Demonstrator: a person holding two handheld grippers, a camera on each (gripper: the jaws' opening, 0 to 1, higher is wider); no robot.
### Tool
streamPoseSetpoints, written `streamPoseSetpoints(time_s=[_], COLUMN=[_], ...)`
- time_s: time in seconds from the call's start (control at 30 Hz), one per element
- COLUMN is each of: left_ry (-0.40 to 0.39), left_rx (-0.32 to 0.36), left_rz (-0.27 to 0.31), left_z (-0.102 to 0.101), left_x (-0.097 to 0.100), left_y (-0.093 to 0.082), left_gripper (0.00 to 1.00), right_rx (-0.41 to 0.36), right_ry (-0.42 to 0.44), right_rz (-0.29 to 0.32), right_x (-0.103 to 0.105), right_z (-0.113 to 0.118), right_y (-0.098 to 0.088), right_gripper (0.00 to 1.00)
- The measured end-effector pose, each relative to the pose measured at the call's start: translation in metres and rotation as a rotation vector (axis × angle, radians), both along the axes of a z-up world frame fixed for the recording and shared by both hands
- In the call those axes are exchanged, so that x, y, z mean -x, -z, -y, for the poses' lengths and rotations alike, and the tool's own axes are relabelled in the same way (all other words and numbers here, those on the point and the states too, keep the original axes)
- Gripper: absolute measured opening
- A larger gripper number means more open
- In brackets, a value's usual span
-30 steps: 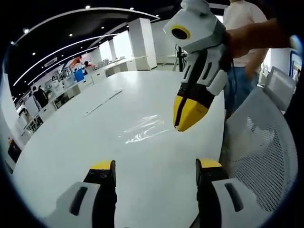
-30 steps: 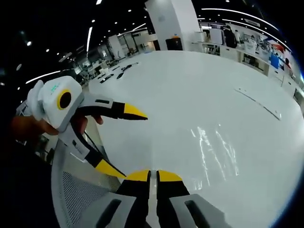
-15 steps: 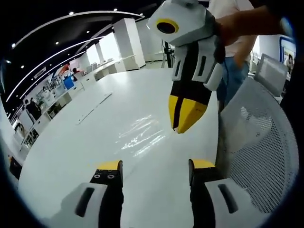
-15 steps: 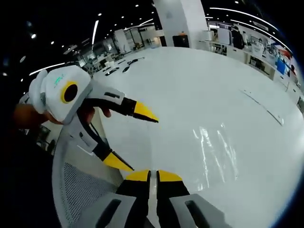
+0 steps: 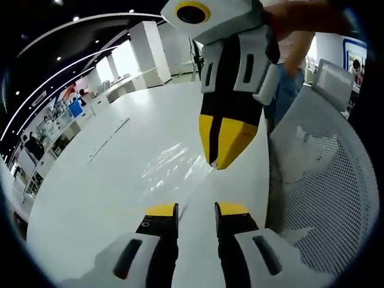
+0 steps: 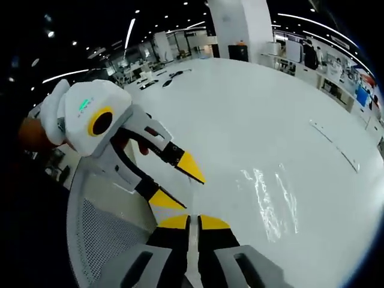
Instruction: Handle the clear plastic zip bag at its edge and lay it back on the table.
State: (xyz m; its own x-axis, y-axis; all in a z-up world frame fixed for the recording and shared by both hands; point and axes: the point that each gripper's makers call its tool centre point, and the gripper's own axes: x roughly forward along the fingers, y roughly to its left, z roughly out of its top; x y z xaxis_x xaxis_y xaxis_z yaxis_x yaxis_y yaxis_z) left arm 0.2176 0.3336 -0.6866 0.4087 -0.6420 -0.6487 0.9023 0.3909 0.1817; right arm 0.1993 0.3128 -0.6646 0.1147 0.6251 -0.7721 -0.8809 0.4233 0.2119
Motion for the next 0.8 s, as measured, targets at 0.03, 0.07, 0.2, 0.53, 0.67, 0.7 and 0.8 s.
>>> streamPoseSetpoints(time_s=[0.03,0.07,0.2,0.53,0.67,0.7,0.8], left_ry=[0.007,0.013,0.025,-0.075,-0.115,-0.125,-0.166], left_rx=[-0.004,-0.009,-0.014,0.085,0.127,0.135,0.160], left_rz=[0.007,0.011,0.010,-0.085,-0.086,-0.089,-0.104], left_z=[0.000,0.000,0.001,0.007,0.008,0.008,0.005], left_x=[0.000,0.001,0.001,-0.003,-0.008,-0.009,-0.015], left_y=[0.000,0.000,0.001,-0.007,-0.013,-0.015,-0.014], left_gripper=[0.13,0.10,0.03,0.00,0.00,0.00,0.00], right_rx=[0.000,-0.002,-0.006,-0.053,-0.068,-0.069,-0.086], right_ry=[-0.002,-0.005,-0.013,-0.013,-0.012,-0.005,0.028], right_rz=[0.003,0.007,0.020,0.125,0.171,0.176,0.227], right_x=[-0.001,-0.001,-0.003,-0.022,-0.029,-0.030,-0.037], right_z=[0.000,-0.001,-0.002,-0.005,-0.001,-0.001,0.005], right_y=[0.000,0.000,-0.005,-0.022,-0.028,-0.029,-0.034], right_gripper=[0.00,0.00,0.00,0.00,0.04,0.05,0.07])
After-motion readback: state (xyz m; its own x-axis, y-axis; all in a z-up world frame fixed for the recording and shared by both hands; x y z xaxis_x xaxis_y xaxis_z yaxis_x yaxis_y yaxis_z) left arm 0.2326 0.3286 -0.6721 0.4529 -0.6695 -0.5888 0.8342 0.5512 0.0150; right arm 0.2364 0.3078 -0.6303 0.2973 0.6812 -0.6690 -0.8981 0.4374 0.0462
